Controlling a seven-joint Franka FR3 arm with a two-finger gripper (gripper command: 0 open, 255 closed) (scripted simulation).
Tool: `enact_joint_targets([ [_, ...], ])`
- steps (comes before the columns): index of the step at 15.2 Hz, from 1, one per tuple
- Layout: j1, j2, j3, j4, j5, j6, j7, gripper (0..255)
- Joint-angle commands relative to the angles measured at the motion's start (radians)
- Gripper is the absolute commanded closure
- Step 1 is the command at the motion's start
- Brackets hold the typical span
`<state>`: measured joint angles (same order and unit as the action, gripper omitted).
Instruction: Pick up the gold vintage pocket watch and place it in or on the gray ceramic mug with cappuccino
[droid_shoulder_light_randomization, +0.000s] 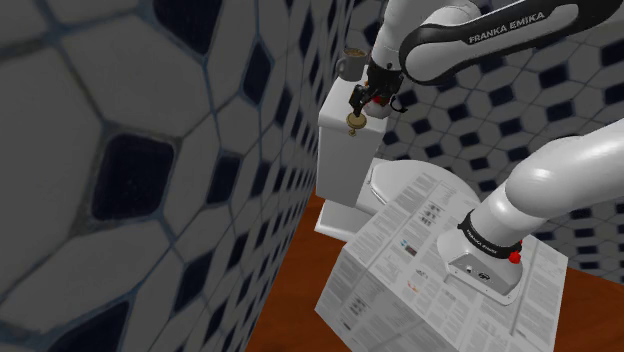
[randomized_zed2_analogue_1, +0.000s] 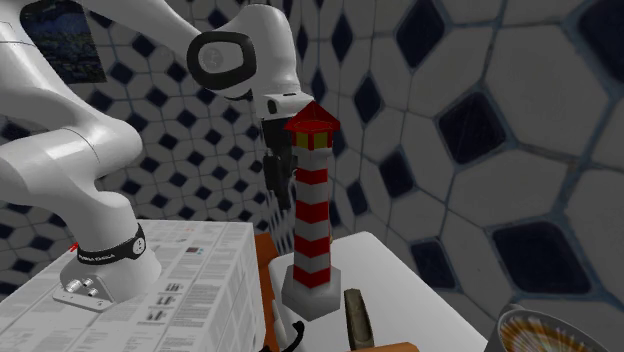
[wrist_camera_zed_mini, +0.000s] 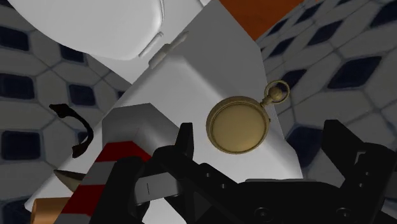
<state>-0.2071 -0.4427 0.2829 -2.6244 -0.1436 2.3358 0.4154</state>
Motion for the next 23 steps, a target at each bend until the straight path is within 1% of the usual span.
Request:
enact_joint_targets([
  [1,-0.055,0.085,0.047,0.011,-0.080,0.080,0.097,0],
  [2,-0.085,0.125,0.069,0.017,-0.129,0.111,0.150,0],
  [3,-0.101,0.146,0.081,0.022,-0.156,0.126,0.180,0],
  [10,-0.149,0.240,0.093,0.010,-0.249,0.222,0.243,0],
  [11,-0.153,0.248,0.094,0.010,-0.258,0.230,0.250,0],
  [18,-0.153,0.248,0.093,0.010,-0.258,0.230,0.249,0],
  [19,-0.153,0.248,0.093,0.010,-0.258,0.230,0.249,255],
  [23,-0.153,0.248,0.093,0.010,-0.258,0.229,0.249,255],
])
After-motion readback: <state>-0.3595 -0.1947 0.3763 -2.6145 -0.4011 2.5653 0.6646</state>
